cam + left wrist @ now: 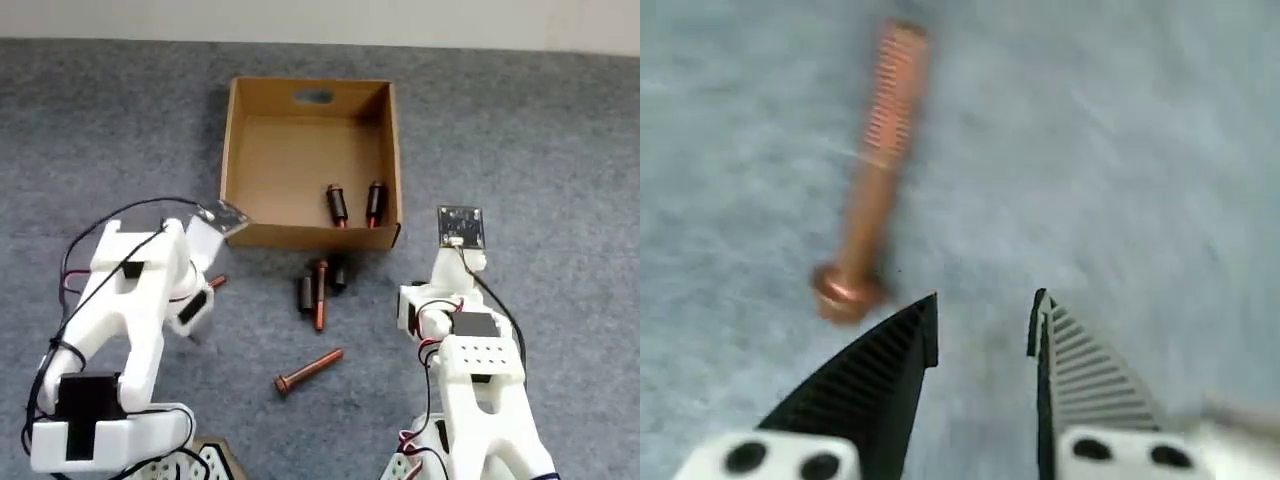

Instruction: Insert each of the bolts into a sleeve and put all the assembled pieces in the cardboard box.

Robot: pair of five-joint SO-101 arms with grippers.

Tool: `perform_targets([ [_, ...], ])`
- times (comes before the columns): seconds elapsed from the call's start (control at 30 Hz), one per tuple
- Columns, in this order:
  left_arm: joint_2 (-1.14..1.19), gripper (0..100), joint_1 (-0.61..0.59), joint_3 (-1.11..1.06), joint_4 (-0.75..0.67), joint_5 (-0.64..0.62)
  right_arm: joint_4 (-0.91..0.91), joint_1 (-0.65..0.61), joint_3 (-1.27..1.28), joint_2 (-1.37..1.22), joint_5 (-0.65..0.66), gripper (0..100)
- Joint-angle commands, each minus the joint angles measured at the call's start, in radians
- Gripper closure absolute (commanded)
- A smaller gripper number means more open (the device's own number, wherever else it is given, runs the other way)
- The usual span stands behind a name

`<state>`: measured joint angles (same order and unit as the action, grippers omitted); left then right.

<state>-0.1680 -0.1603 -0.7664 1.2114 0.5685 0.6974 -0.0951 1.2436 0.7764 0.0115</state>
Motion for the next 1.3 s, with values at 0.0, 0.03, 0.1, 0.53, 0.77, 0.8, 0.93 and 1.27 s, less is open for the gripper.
perform_targets([
  [0.0,-0.024,83,-0.041,-0.015,-0.172,-0.201,-0.019,0.012,-0.004,0.025,-0.009,99.1],
  [0.03,-0.031,83,-0.051,-0.013,-0.181,-0.247,-0.019,0.012,-0.004,0.025,-0.009,99.1],
  [0.1,-0.033,83,-0.056,0.002,-0.183,-0.33,-0.019,0.012,-0.004,0.025,-0.009,99.1],
  [0.53,-0.024,82,-0.051,0.067,-0.282,-0.756,-0.019,0.012,-0.004,0.025,-0.006,99.1],
  [0.77,-0.024,73,-0.024,0.062,-0.29,-1.005,-0.019,0.012,-0.004,0.025,-0.005,99.1],
  [0.8,-0.024,73,-0.024,0.062,-0.29,-1.042,-0.019,0.012,-0.004,0.025,-0.005,99.1],
  [0.93,-0.024,73,-0.024,0.059,-0.285,-1.143,-0.019,0.012,-0.004,0.025,-0.005,99.1],
  [1.27,-0.022,73,-0.101,-0.05,-0.399,-1.208,-0.018,0.012,-0.004,0.025,-0.005,99.1],
])
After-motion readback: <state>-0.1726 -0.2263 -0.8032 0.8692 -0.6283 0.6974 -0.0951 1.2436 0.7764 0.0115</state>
